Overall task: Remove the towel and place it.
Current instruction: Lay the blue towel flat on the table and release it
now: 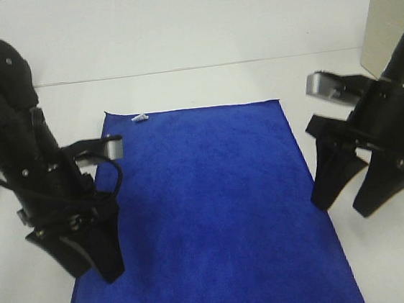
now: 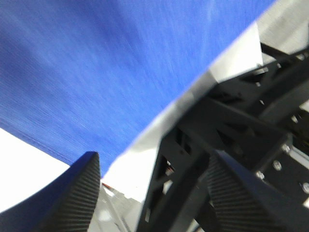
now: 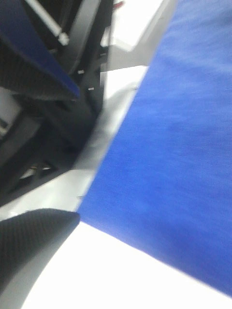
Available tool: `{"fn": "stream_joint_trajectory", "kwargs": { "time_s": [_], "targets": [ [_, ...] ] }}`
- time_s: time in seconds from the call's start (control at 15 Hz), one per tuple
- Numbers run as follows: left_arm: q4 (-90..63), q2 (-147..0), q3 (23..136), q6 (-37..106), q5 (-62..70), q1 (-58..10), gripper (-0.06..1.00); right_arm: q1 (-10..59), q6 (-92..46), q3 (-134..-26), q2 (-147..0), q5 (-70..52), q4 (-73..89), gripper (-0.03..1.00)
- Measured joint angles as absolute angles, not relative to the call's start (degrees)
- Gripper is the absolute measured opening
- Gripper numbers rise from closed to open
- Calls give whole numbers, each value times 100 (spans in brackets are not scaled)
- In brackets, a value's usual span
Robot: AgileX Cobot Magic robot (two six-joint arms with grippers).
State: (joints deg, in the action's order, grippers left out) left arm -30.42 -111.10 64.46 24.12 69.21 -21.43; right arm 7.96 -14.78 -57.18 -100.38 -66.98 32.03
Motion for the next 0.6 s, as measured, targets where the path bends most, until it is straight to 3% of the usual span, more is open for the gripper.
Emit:
{"fn": "stream_joint_trajectory", "kwargs": {
  "time_s": [0.4,0.6],
  "targets": [
    [-1954,-11436,8709,1599,6939,-1736,61,-269,-1490,-8434,-10760,-6921,3065,65],
    [-1896,-11923,9603,1369,6939,-1197,61,-281,-1490,-9391,-11310,-6939,2997,80]
  ]
}}
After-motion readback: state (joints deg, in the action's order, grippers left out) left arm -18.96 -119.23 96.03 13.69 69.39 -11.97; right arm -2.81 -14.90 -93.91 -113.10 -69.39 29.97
